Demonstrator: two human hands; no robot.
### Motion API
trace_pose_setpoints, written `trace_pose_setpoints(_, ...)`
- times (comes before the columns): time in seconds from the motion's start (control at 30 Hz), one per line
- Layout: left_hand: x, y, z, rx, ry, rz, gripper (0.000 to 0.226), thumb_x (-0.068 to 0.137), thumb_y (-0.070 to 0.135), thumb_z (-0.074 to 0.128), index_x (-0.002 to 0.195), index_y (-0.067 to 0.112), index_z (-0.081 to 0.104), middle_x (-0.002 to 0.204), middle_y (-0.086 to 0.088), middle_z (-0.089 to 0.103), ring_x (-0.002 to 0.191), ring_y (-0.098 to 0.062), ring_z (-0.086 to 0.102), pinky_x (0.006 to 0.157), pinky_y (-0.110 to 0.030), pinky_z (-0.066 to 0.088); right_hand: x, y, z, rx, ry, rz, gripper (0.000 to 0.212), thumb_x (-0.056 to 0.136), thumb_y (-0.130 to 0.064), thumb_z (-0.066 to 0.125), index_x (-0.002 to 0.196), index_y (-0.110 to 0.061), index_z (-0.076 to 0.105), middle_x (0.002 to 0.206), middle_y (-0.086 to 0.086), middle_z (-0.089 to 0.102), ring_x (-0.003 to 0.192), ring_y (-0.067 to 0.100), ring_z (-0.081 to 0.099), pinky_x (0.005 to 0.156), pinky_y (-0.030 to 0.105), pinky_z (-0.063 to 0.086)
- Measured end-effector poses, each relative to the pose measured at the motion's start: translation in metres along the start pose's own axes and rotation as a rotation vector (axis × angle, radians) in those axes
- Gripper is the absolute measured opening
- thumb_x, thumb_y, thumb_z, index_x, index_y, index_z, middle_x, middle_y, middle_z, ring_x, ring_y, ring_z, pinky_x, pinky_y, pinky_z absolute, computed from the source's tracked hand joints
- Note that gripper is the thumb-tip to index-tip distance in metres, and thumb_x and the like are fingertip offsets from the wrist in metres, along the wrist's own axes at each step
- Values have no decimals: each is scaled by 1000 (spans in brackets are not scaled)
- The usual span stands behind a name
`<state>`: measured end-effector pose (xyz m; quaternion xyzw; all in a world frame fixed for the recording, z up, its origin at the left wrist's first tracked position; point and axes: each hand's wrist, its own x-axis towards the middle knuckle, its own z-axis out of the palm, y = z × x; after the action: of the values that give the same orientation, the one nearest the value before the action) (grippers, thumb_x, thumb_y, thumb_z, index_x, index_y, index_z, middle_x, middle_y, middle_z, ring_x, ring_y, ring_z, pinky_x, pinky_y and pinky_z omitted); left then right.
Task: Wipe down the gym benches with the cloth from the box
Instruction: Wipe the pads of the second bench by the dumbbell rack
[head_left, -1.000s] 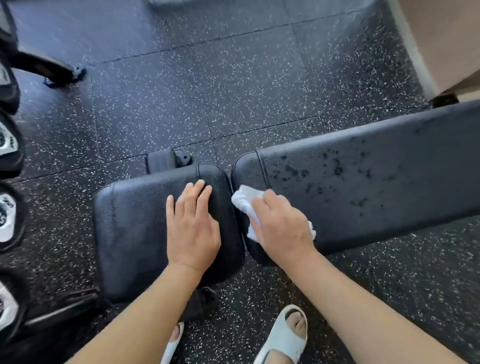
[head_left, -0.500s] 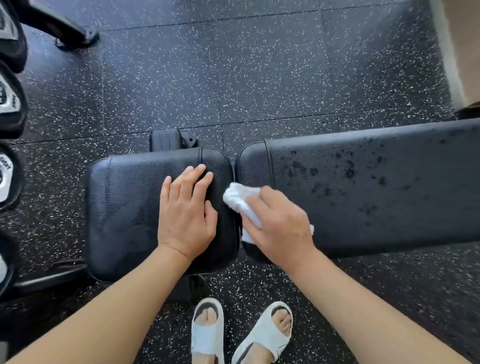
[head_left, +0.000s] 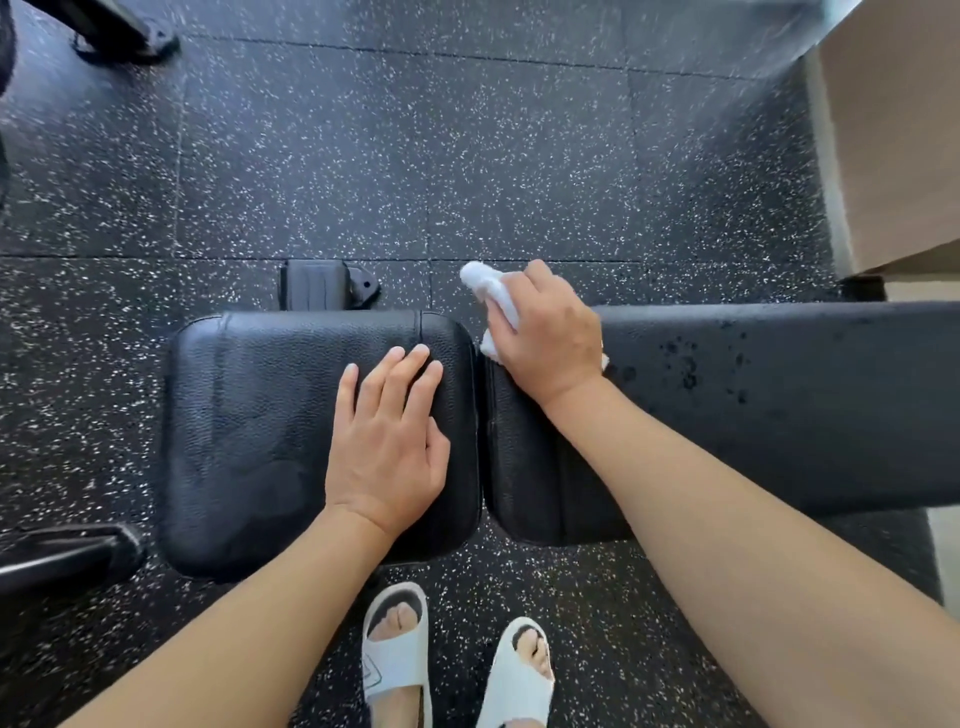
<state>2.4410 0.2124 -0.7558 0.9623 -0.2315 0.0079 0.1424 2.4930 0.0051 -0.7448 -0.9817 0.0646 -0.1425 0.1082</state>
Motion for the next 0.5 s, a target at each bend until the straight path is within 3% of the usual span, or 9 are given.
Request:
trace_pose_setpoints(0.3, 0, -2, 2, -22, 2, 4, 58, 91, 26, 49, 147, 14, 55, 158, -5, 48, 150, -29, 39, 127, -58, 20, -9, -16, 1, -3, -65, 64, 25, 97, -38, 55, 87, -16, 62, 88, 0, 56, 77, 23, 55, 52, 33, 41)
trace_pose_setpoints(0.5, 0, -3, 2, -10, 1, 9, 57, 92, 27, 46, 147, 14, 56, 158, -4, 49, 150, -28, 41, 127, -57, 21, -38, -25, -2, 57, -69, -38, 21, 95, -36, 60, 87, -17, 64, 88, -1, 58, 76, 22, 58, 54, 36, 46)
